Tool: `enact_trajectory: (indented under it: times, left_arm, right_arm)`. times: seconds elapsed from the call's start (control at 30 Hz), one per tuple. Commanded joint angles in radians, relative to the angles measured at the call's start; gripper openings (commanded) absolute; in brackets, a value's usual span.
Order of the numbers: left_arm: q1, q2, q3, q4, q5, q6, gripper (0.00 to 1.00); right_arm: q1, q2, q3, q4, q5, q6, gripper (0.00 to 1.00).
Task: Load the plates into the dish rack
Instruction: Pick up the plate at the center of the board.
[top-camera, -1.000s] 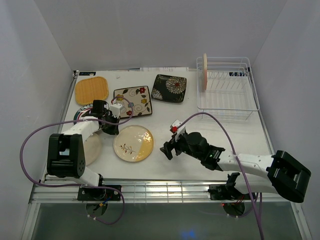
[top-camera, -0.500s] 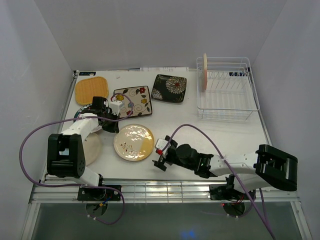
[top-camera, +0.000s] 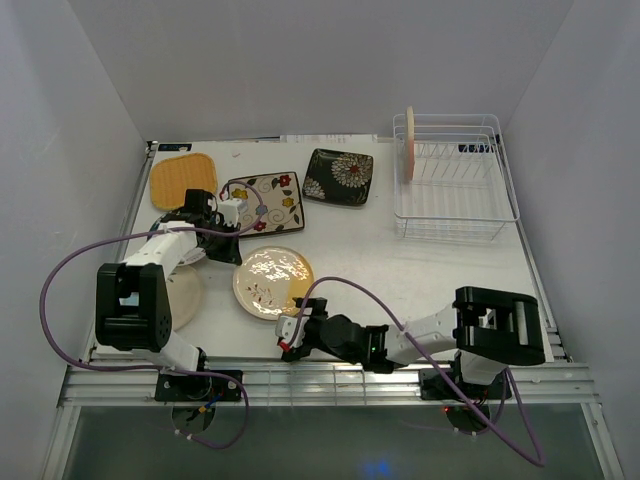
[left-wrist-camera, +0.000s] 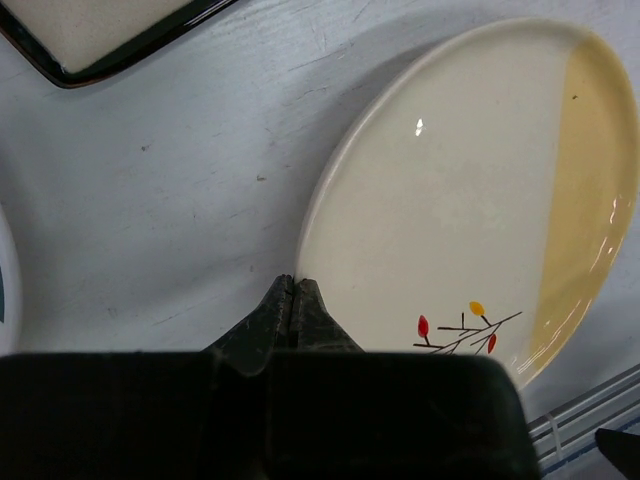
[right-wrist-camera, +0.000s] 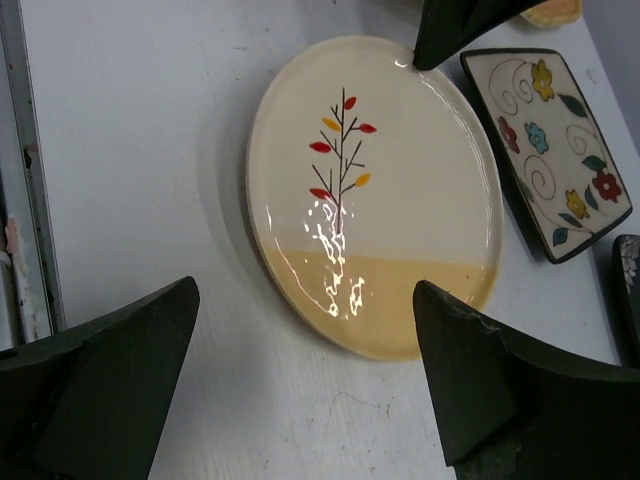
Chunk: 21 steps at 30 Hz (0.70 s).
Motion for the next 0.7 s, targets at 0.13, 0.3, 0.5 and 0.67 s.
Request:
enact_trajectory:
  times: [0.13, 0.3, 0.5, 0.67]
  left_arm:
    - [-0.002, -0.007, 0.055, -0.011, 0.075, -0.067, 0.0]
    - [-0.002, 0.005, 0.069, -0.026, 0.087, -0.082, 0.0]
    - [-0.002, 0.013, 0.084, -0.044, 0.103, -0.084, 0.0]
    - [-0.002, 0.017, 0.101, -0.06, 0.117, -0.082, 0.0]
  right_arm:
    - [0.05, 0.101, 0.08, 0.164, 0.109, -0.111, 0.93]
    - [0.084, 0.174, 0.149, 0.147, 0.16, -0.145, 0.92]
    - [0.093, 0.262, 0.23, 0.119, 0.197, -0.18, 0.91]
    - [0.095, 0.311, 0.271, 0.093, 0.22, -0.194, 0.91]
